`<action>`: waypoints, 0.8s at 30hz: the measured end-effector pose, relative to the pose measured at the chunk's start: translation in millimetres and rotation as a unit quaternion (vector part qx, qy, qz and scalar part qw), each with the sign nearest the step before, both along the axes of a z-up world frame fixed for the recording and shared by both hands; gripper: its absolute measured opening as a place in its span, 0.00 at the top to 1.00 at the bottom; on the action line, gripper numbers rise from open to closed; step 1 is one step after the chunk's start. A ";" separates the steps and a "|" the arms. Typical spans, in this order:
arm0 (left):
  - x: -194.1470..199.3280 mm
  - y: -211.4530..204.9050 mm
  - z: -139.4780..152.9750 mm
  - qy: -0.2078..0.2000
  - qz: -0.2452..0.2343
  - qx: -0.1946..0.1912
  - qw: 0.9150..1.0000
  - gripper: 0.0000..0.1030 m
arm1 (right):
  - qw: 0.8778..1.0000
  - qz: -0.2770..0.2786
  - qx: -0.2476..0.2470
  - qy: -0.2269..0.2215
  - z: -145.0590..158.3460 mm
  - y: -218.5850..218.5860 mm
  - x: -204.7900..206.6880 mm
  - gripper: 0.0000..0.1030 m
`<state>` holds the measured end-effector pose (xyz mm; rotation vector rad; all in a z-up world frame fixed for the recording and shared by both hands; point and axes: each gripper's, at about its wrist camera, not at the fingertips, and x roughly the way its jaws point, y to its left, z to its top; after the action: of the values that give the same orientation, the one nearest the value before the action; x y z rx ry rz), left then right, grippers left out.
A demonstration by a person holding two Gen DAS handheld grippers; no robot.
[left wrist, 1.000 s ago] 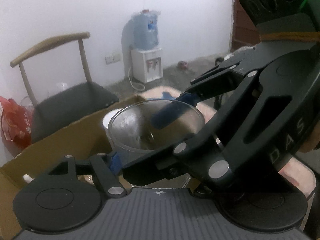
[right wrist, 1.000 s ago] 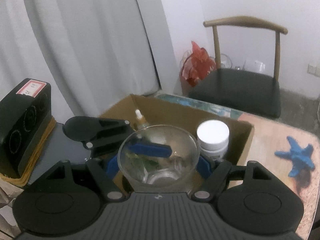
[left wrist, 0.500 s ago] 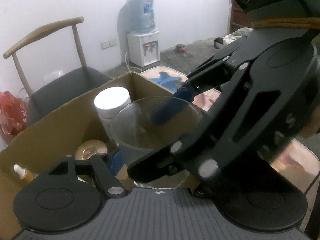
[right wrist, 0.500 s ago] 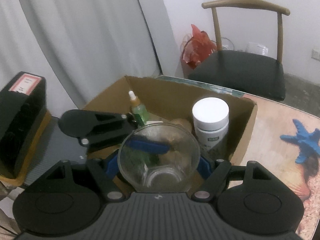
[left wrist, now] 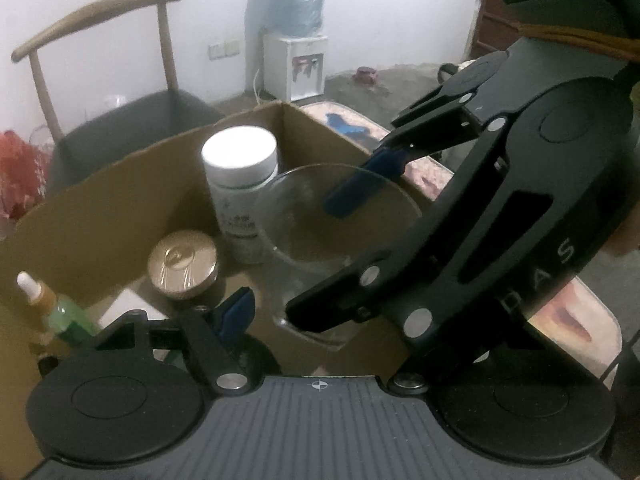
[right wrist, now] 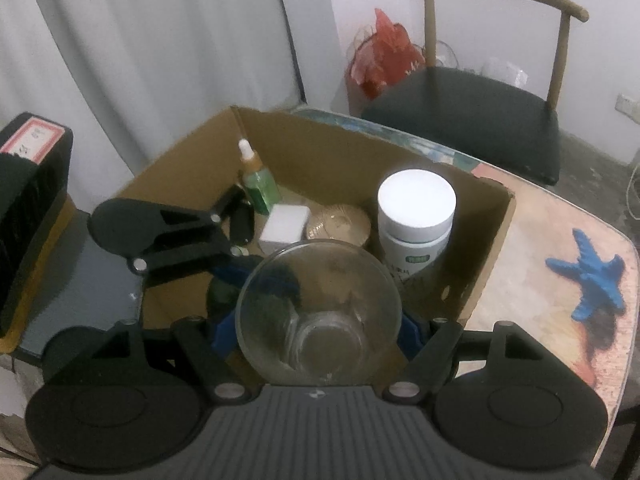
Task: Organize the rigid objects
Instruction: 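Lower the glass cup into the box and open the right gripper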
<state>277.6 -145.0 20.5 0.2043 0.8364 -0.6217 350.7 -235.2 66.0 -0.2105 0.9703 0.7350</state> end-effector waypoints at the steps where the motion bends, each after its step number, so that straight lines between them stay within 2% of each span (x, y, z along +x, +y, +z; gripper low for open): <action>1: 0.8 1.9 -0.4 0.005 0.002 -0.002 1.000 0.28 | 1.000 0.000 -0.007 0.002 -0.2 2.0 0.5 0.23; 7: 6.9 11.0 -1.9 0.033 0.015 -0.009 0.999 0.28 | 0.999 -0.003 -0.047 0.015 -0.8 12.3 2.9 0.23; 8: 7.0 12.2 -1.5 0.034 0.018 -0.009 0.999 0.25 | 0.998 -0.004 -0.052 0.018 -0.8 13.5 3.3 0.24; 9: 6.8 14.2 -0.8 0.035 0.019 -0.012 0.999 0.21 | 0.998 -0.006 -0.055 0.021 -0.1 14.3 3.8 0.19; 11: 7.1 17.0 0.3 0.040 0.018 -0.020 0.999 0.18 | 0.998 -0.011 -0.057 0.022 1.7 13.3 3.5 0.21; 17: -3.2 24.3 8.9 0.018 0.030 -0.030 0.999 0.16 | 0.998 -0.025 -0.048 0.022 5.7 8.2 -1.0 0.21; 24: -31.1 34.7 34.2 -0.038 0.040 -0.065 0.996 0.07 | 0.999 -0.049 0.014 -0.003 31.8 -8.7 -28.3 0.20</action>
<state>246.5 -110.3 54.7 0.0757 0.7248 -0.5864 322.4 -243.9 97.8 -0.1388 0.9566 0.6570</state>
